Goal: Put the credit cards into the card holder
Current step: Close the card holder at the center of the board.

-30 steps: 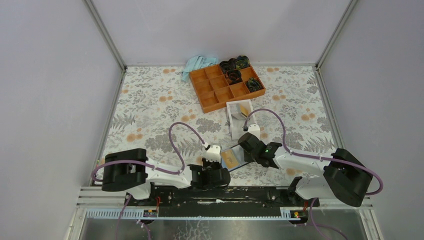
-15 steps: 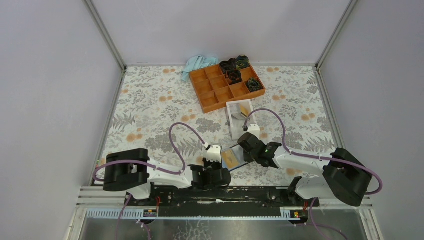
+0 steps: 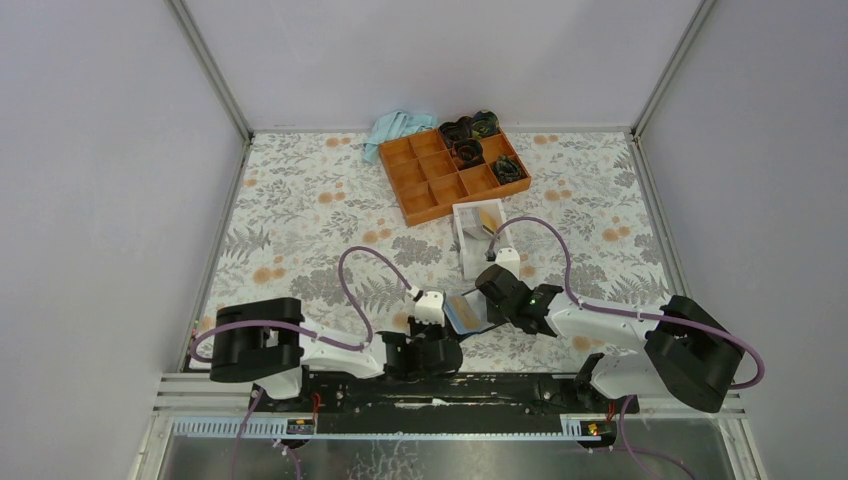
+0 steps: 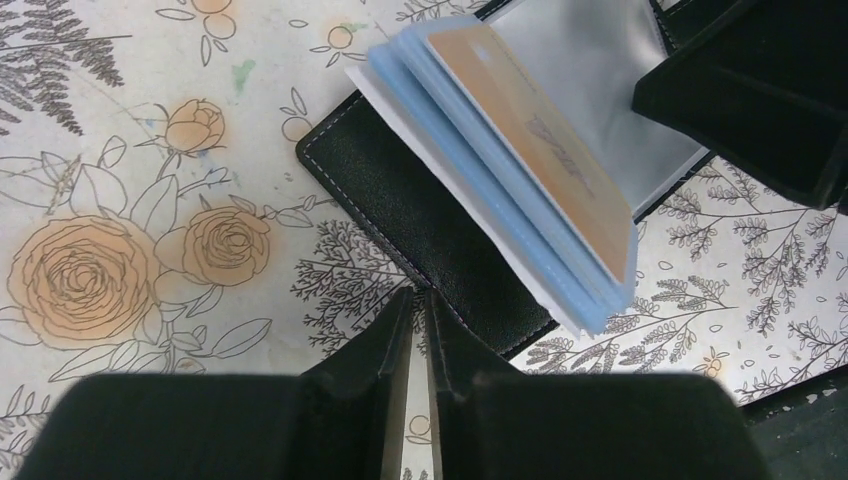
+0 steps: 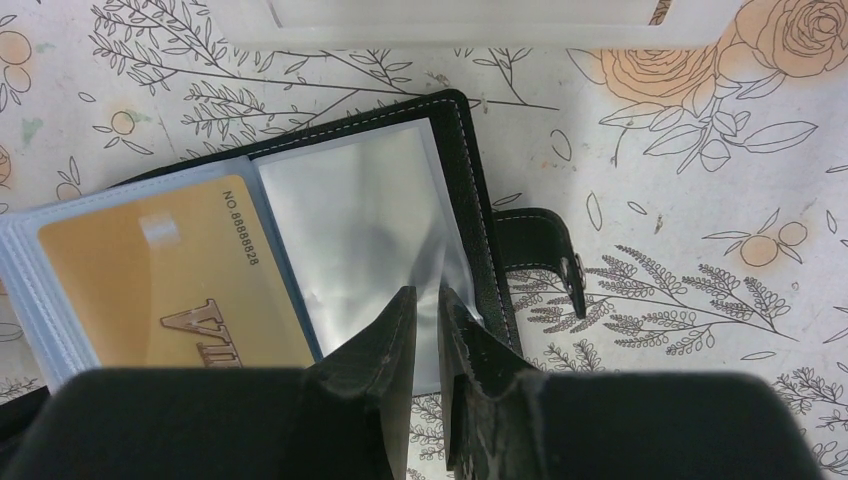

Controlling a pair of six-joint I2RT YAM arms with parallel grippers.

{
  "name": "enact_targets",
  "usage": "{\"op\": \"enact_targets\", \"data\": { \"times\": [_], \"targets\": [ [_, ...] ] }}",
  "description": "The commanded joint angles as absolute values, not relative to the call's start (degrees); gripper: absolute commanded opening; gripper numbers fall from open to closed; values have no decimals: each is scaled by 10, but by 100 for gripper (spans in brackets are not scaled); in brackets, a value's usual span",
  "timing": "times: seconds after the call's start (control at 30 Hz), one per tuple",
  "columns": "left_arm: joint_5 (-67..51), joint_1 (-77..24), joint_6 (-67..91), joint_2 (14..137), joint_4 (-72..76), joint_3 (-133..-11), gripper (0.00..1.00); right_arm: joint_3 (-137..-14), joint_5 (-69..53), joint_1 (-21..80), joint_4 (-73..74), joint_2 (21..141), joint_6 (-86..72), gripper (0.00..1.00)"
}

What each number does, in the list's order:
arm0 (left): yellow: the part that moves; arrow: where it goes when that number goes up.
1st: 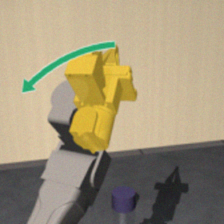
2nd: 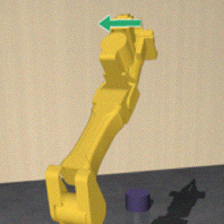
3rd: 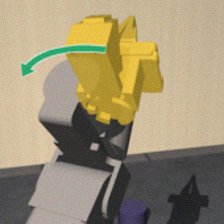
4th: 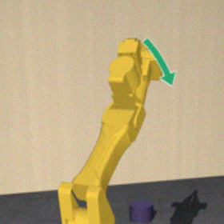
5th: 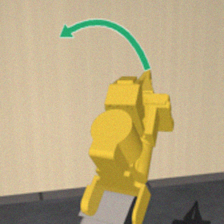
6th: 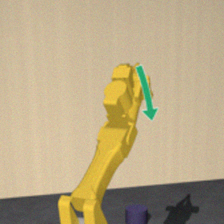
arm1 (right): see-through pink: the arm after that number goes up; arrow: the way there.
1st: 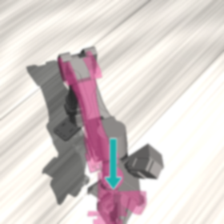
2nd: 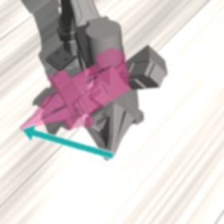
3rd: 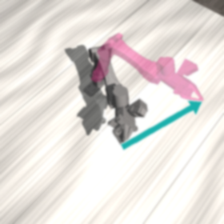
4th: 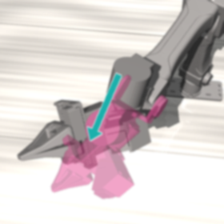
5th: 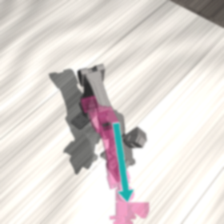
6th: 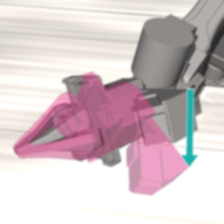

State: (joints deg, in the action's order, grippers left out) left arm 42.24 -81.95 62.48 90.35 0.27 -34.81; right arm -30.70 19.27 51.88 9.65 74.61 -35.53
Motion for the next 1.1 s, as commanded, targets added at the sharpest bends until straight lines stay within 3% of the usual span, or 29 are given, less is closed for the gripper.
{"op": "enact_targets", "data": {
  "times": [0.0, 0.47, 0.57, 0.77, 0.83, 0.93, 1.07],
  "targets": [
    [438, -822, 600, 927, 59, -368, 16, -285, 146, 523, 91, 779, -381, 20],
    [494, -821, 534, 917, 102, -412, 17, -282, 135, 522, 84, 789, -388, 20],
    [500, -821, 519, 916, 114, -416, 23, -282, 134, 522, 84, 789, -389, 21],
    [478, -821, 553, 890, 52, -419, 23, -281, 137, 522, 85, 786, -389, 21],
    [464, -825, 581, 868, 18, -407, 30, -281, 135, 523, 83, 787, -390, 21],
    [471, -842, 631, 834, 0, -364, 49, -279, 135, 522, 79, 787, -392, 22],
    [492, -862, 679, 829, -17, -326, 56, -279, 131, 522, 75, 787, -392, 23]
  ]
}}
